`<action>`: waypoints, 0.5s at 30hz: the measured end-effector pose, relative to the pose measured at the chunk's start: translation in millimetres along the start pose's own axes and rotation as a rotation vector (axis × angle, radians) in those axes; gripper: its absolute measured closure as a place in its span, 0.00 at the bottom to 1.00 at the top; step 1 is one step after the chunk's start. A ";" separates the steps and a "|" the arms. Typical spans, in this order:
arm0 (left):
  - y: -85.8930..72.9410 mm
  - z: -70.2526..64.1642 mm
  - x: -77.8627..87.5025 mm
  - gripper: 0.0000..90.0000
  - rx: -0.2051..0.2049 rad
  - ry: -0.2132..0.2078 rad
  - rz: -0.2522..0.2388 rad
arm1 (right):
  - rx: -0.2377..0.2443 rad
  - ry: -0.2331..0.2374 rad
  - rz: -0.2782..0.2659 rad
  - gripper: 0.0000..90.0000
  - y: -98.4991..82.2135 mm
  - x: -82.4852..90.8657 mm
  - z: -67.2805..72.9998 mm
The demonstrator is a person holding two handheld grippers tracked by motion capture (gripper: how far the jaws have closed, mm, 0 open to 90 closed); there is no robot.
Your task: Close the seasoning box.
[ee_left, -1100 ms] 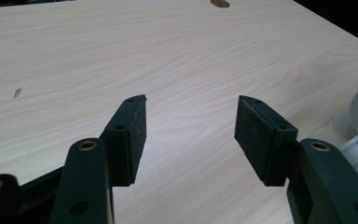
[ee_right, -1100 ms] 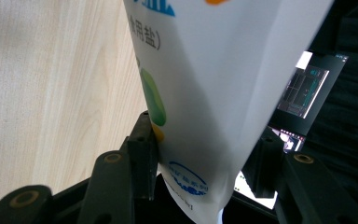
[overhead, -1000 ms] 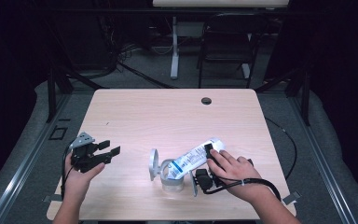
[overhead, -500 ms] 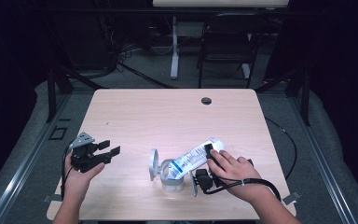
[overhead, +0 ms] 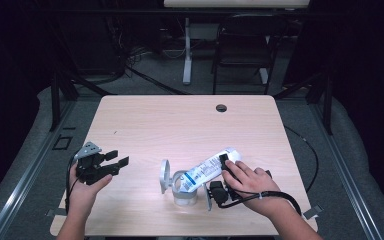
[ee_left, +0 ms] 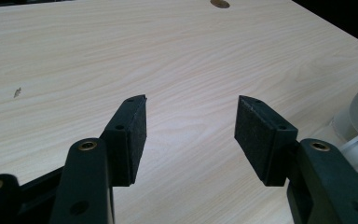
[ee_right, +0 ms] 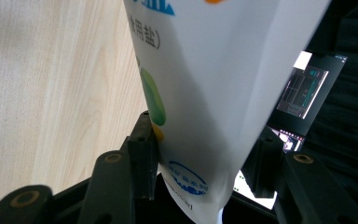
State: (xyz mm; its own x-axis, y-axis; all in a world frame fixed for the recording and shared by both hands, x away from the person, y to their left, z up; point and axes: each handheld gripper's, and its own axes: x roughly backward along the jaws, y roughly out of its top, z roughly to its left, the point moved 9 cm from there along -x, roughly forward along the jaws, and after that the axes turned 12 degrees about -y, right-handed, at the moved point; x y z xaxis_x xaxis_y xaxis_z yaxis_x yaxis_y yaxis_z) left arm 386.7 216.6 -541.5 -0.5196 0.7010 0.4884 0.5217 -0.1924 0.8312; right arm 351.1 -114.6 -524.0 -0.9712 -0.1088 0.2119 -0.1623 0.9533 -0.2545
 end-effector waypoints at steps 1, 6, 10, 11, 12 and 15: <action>0.1 0.1 -0.1 0.49 0.000 0.001 -0.001 | 0.001 -0.001 -0.001 0.60 0.1 0.0 -0.1; 0.0 -0.1 -0.1 0.49 0.002 0.000 -0.001 | 0.001 -0.001 -0.001 0.60 0.1 0.0 -0.1; 0.2 0.0 -0.1 0.49 0.000 0.001 -0.002 | -0.008 -0.001 -0.008 0.60 0.5 -0.6 0.8; 0.1 0.0 0.1 0.49 0.001 0.000 -0.001 | -0.008 -0.001 -0.008 0.60 0.6 -0.6 0.9; 0.1 0.1 0.0 0.49 0.001 0.001 -0.003 | -0.007 -0.003 -0.008 0.60 0.5 -0.6 0.8; 0.2 0.0 0.1 0.49 0.001 0.000 -0.002 | -0.006 -0.004 -0.013 0.60 0.9 -0.7 0.6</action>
State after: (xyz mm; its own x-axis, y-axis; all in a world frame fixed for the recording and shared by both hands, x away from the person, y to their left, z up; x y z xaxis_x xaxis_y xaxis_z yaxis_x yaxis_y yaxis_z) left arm 386.8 216.7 -541.3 -0.5210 0.7012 0.4867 0.5215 -0.1899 0.8318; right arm 351.6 -113.8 -524.9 -0.9697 -0.1222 0.2116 -0.1739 0.9534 -0.2464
